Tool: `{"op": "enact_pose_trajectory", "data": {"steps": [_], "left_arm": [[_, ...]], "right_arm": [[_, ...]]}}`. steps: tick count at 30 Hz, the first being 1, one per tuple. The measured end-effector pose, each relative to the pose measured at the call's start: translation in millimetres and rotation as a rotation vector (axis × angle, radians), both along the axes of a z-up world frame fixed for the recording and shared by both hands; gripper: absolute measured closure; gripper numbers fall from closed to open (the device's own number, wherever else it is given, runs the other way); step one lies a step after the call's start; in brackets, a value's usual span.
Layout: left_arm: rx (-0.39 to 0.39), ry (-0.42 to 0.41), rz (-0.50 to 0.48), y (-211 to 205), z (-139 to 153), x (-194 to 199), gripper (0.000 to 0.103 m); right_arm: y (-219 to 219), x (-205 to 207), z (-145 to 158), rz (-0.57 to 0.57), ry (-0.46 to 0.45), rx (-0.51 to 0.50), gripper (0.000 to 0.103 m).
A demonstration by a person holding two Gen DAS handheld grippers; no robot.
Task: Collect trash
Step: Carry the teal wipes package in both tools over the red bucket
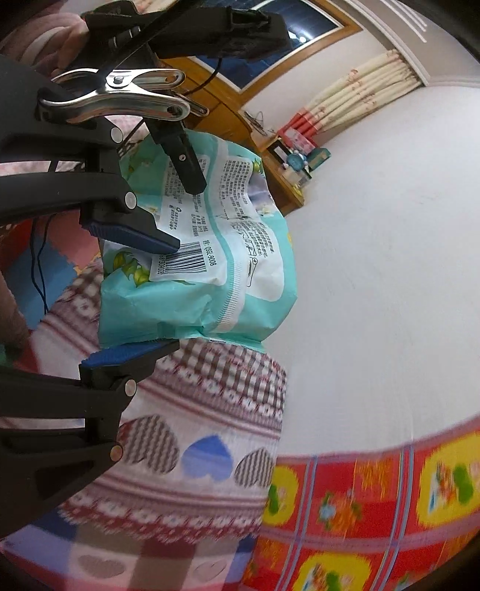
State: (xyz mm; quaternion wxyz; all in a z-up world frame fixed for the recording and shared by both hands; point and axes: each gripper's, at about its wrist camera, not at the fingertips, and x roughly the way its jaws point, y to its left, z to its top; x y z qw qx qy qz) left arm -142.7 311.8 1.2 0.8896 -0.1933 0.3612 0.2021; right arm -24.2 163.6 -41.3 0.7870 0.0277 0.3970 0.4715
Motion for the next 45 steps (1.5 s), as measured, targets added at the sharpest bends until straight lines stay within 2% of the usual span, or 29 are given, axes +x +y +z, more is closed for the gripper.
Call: {"op": "enact_pose_trajectory", "data": {"steps": [10,19,31,39,45], "left_arm": [[-0.004,0.028,0.054,95.0,-19.8,25.8,0.077],[-0.039,0.105,0.103,167.3,-61.2,46.1,0.077],[-0.127,0.207,0.162,222.3,-132.8,40.7,0.077],[-0.203,0.242,0.180,255.3,-181.5,44.7,0.077],[-0.220,0.277,0.177,278.6,-215.7,51.1,0.077]], "right_arm": [[107.0,33.2,-14.9,0.067,-0.020,-0.081,0.056],[180.4,50.3,-48.9,0.135,0.013,-0.190,0.056],[256.7,57.4,-102.9,0.230,-0.003,-0.401,0.055],[295.3,66.4,-147.3,0.228,0.036,-0.509,0.053],[311.6,70.3,-169.2,0.212,0.036,-0.569,0.051]]}}
